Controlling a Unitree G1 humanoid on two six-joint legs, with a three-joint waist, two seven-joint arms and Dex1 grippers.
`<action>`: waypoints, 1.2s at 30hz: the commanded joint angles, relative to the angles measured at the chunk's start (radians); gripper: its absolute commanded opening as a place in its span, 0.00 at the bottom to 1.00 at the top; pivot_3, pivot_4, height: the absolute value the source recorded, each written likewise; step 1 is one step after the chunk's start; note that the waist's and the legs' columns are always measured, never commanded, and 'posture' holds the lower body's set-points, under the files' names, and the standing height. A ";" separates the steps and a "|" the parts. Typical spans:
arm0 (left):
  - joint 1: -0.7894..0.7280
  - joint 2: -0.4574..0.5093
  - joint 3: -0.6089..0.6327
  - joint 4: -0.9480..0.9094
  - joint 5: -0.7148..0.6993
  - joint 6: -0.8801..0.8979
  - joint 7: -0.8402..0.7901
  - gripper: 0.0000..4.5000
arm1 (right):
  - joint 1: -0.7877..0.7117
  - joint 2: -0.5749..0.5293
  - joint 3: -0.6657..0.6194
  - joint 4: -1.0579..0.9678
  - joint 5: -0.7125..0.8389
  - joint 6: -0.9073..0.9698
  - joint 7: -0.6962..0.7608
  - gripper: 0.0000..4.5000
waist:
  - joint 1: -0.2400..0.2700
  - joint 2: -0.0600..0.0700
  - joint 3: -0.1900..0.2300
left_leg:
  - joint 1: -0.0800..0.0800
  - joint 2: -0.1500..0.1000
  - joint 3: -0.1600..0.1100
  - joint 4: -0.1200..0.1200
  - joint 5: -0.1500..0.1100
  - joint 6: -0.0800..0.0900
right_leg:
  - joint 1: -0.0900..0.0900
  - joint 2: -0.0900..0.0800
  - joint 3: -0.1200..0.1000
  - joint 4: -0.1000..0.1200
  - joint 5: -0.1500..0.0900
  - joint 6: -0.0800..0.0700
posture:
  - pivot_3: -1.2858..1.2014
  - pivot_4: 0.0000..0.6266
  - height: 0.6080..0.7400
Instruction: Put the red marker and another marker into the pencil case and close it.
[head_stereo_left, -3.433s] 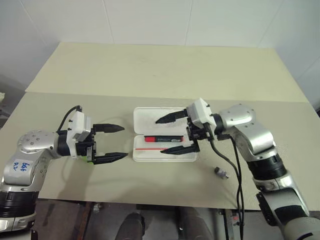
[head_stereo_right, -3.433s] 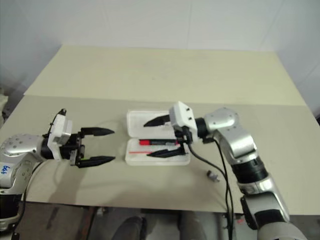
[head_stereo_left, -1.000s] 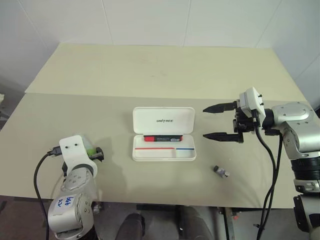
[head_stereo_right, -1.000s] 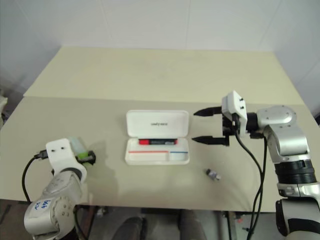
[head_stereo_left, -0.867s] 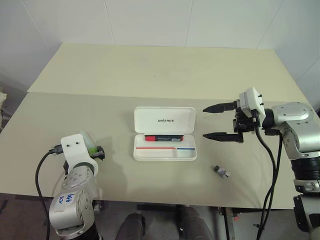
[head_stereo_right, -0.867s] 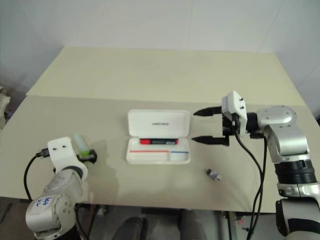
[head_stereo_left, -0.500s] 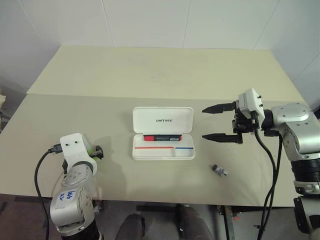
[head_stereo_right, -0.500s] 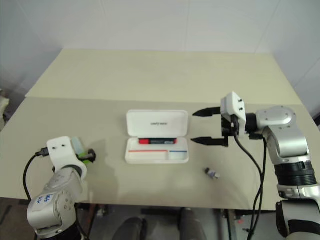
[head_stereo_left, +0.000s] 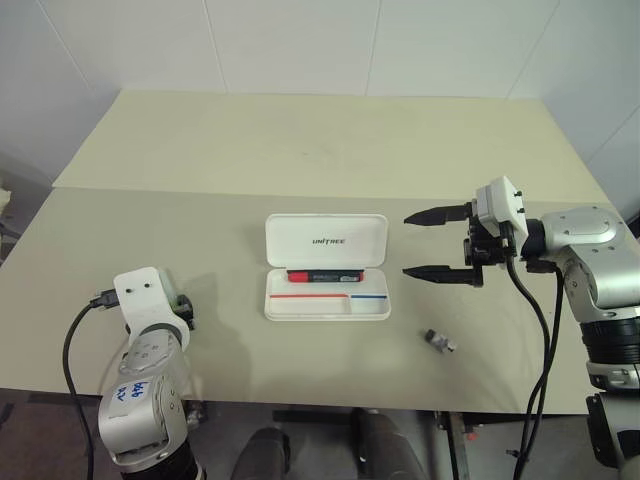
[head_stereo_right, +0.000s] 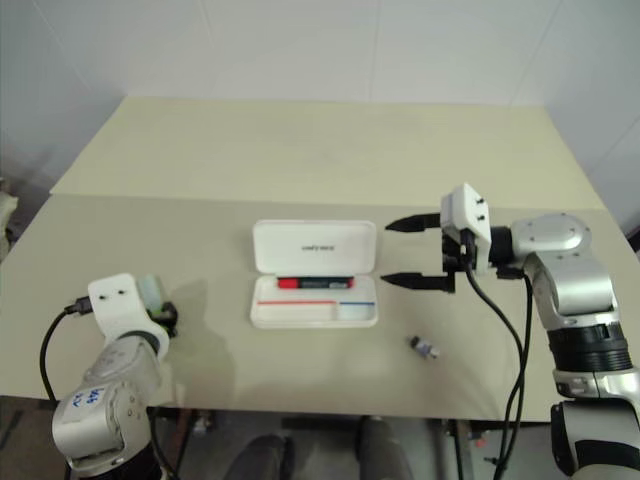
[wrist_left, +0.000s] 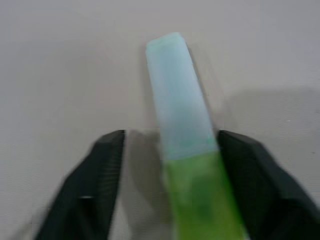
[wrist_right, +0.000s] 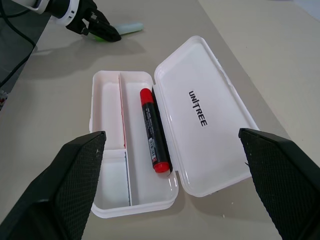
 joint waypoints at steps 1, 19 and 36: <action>0.003 0.001 0.019 0.004 0.036 -0.001 0.005 0.32 | -0.005 -0.002 -0.021 -0.024 0.009 -0.016 -0.008 1.00 | 0.000 0.000 0.000 | 0.000 0.000 0.000 0.000 0.000 0.000 | 0.000 0.000 0.000 0.000 0.000 0.000 | 0.52 0.24 1.00; -0.076 0.010 0.095 0.000 -0.104 -0.192 -0.185 0.11 | 0.000 -0.013 -0.026 -0.020 0.003 -0.026 -0.014 1.00 | 0.002 -0.002 0.001 | 0.000 0.000 0.000 0.000 0.001 -0.001 | 0.000 0.000 0.000 0.000 0.000 0.000 | 0.52 0.24 1.00; -0.006 0.457 0.028 0.102 -0.225 -0.813 -0.718 0.11 | 0.068 -0.022 -0.075 -0.038 0.014 -0.029 -0.071 1.00 | 0.005 -0.002 0.001 | -0.002 0.001 0.000 -0.003 -0.001 0.000 | -0.001 0.000 -0.001 -0.006 0.000 -0.001 | 0.52 0.24 1.00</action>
